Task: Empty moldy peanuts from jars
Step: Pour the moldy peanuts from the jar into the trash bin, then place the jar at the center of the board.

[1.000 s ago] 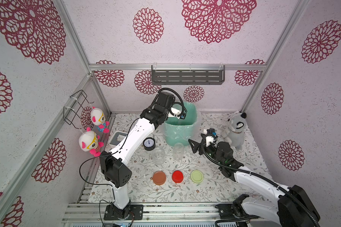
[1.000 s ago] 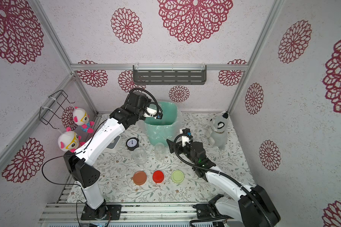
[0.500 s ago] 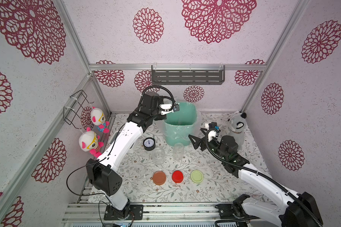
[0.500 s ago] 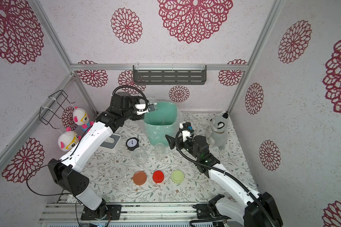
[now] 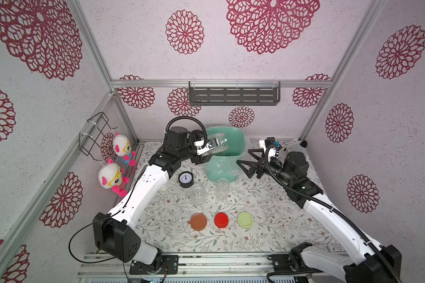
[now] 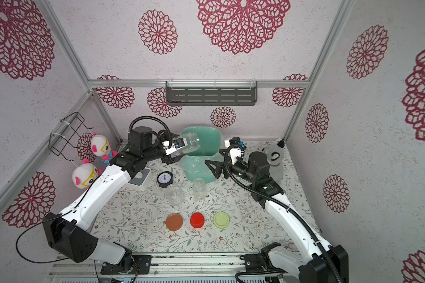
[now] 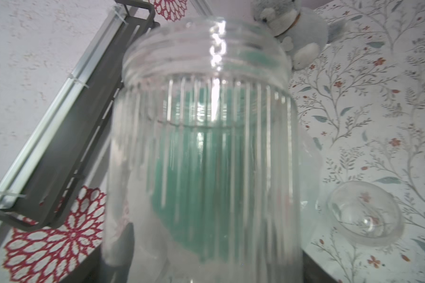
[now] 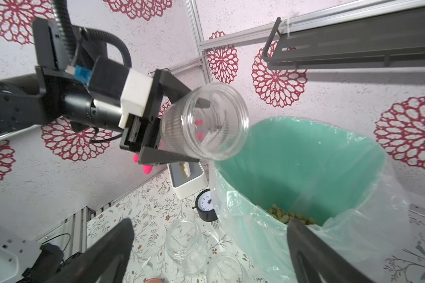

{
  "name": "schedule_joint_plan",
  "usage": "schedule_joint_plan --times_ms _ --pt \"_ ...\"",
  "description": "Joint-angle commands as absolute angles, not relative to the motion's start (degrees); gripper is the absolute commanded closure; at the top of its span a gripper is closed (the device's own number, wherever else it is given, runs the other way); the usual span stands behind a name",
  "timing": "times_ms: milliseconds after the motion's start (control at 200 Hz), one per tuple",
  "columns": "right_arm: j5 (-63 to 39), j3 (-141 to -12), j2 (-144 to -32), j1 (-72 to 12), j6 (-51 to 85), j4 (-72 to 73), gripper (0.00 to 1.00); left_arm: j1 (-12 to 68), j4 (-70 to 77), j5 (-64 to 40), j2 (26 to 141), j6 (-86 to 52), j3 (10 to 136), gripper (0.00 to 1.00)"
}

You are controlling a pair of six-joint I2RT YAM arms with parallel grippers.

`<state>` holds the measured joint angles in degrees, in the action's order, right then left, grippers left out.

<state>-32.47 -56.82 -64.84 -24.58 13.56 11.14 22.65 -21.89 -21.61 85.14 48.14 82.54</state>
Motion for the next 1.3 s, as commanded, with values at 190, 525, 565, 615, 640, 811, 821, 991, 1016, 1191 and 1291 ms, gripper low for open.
schedule_joint_plan --times_ms 190,525,565,615,640,811,821,991,1016,1191,1291 --pt "-41.5 -68.6 -71.3 -23.0 17.1 1.6 0.08 21.5 -16.9 -32.5 79.3 45.4 78.7 1.00" --pt "-46.2 -77.6 -79.0 -23.2 17.7 -6.6 0.22 21.0 -15.8 -37.1 77.6 44.7 74.5 1.00" --pt "-46.7 -78.4 -79.6 -23.2 17.5 -7.3 0.23 21.0 -15.7 -37.2 77.7 44.8 74.4 1.00" --pt "-47.5 -78.8 -80.1 -23.3 17.7 -7.2 0.24 21.0 -15.8 -37.5 77.8 44.6 74.4 1.00" --pt "-47.7 -78.9 -80.2 -23.4 17.8 -7.1 0.24 21.0 -15.9 -37.8 77.9 44.7 74.4 1.00" --pt "-49.1 -81.2 -82.6 -23.7 16.5 -10.6 0.28 21.0 -15.7 -39.2 78.2 44.4 74.6 1.00" --pt "-49.2 -81.3 -82.9 -23.7 16.4 -11.0 0.28 21.0 -15.7 -39.2 78.2 44.4 74.6 1.00" --pt "-48.7 -82.3 -84.3 -24.1 16.7 -11.8 0.33 21.0 -15.9 -39.6 78.6 44.5 74.7 1.00" --pt "-48.6 -82.3 -84.4 -24.3 16.7 -11.8 0.33 21.1 -16.0 -39.5 78.7 44.5 74.7 1.00" --pt "-48.1 -84.4 -86.4 -24.9 17.0 -12.6 0.40 21.2 -16.4 -39.9 79.1 44.7 74.9 1.00" --pt "-47.3 -85.5 -87.7 -25.5 16.5 -13.7 0.43 21.1 -16.4 -39.9 79.2 44.8 74.8 1.00"
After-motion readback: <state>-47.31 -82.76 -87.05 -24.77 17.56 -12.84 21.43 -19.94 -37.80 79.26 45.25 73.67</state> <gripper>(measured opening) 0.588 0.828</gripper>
